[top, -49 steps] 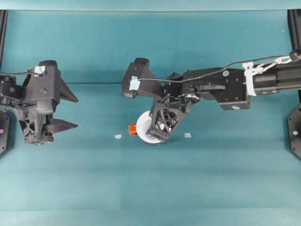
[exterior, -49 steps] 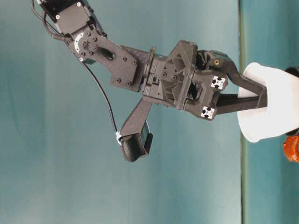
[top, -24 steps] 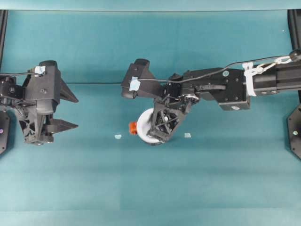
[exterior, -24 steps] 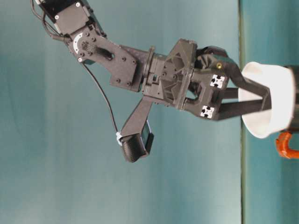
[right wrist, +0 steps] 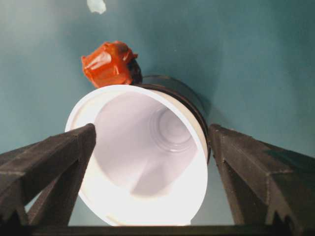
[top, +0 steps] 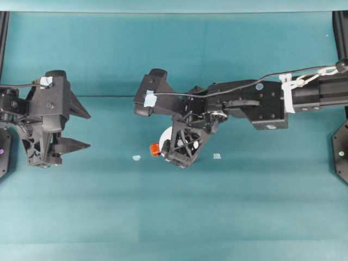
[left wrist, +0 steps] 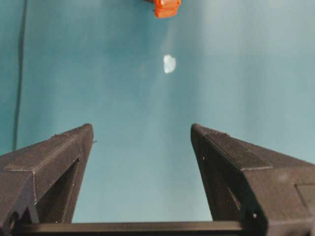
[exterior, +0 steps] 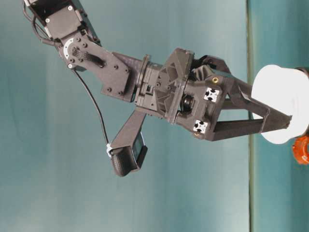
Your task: Put the paper cup into the moved red handle cup holder.
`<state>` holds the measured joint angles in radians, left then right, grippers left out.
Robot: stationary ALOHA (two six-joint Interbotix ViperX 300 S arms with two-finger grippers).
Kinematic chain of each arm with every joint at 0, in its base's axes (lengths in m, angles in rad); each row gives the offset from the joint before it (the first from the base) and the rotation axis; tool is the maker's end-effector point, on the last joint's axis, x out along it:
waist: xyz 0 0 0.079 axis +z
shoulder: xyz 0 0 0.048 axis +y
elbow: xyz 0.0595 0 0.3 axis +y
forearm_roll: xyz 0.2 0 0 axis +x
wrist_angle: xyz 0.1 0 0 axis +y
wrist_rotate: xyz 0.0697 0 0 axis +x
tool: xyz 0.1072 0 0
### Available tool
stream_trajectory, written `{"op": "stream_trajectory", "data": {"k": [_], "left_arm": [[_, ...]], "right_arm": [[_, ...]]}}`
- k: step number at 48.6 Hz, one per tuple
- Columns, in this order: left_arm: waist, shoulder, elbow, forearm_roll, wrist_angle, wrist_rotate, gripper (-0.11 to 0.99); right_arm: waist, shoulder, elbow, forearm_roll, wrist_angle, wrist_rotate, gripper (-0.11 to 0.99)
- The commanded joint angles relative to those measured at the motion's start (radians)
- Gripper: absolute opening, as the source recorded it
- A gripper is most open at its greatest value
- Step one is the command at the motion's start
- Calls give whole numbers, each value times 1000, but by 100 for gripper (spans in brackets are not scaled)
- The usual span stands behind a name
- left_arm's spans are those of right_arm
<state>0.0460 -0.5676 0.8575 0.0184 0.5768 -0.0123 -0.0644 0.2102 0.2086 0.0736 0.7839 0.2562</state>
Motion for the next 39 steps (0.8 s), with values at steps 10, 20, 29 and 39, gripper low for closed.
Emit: {"op": "stream_trajectory", "data": {"k": [10,20,29,39], "left_arm": [[-2,-3,-25,2,-6,-2,83],[-2,-5,-26,2,-6,-2,83],[-2,-5,-26,2,-5,-2,83],[-2,-11,-18,2,-3,-2,83]], "right_arm": [[5,-17,-15,3,-2,2,80],[20,-55,-43,3,23,2,79],[21,-118,-61,-6,52,-3,79],[21,-198,-55,-12,46,-5,79]]}}
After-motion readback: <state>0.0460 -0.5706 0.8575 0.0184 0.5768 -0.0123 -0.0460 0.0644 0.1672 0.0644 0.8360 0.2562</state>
